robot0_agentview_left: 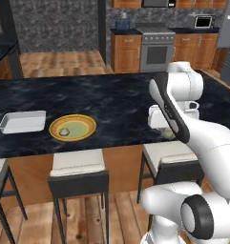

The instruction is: Place two dumplings into each of the tupperware containers and then place the containers in the fridge.

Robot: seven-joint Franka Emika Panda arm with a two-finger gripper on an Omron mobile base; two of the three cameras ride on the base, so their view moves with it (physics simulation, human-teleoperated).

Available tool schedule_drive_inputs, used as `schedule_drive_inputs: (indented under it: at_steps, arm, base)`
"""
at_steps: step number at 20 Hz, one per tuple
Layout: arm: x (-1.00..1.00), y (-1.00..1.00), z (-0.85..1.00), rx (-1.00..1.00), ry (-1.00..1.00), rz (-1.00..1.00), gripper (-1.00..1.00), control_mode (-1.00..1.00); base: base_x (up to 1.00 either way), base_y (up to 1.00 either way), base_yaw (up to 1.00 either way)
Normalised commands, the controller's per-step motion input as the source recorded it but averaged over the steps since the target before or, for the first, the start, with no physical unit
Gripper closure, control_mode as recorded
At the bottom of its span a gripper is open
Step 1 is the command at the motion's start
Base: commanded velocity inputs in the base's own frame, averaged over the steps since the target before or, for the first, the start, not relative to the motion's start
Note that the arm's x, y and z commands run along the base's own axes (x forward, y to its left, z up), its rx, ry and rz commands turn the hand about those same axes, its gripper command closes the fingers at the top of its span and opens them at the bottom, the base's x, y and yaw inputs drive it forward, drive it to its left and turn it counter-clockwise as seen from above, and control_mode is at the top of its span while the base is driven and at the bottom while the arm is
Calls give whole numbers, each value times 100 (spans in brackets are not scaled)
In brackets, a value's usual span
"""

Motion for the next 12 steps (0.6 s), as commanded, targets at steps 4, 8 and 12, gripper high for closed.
schedule_drive_inputs:
  at_steps: [4,8,12]
  arm:
    - [0,0,0,0,0,0,100,100]
    - [0,0,0,0,0,0,100,100]
    - [0,0,0,0,0,0,100,100]
  base:
    - [0,74,-7]
    - [1,60,-4]
    - [2,53,-5]
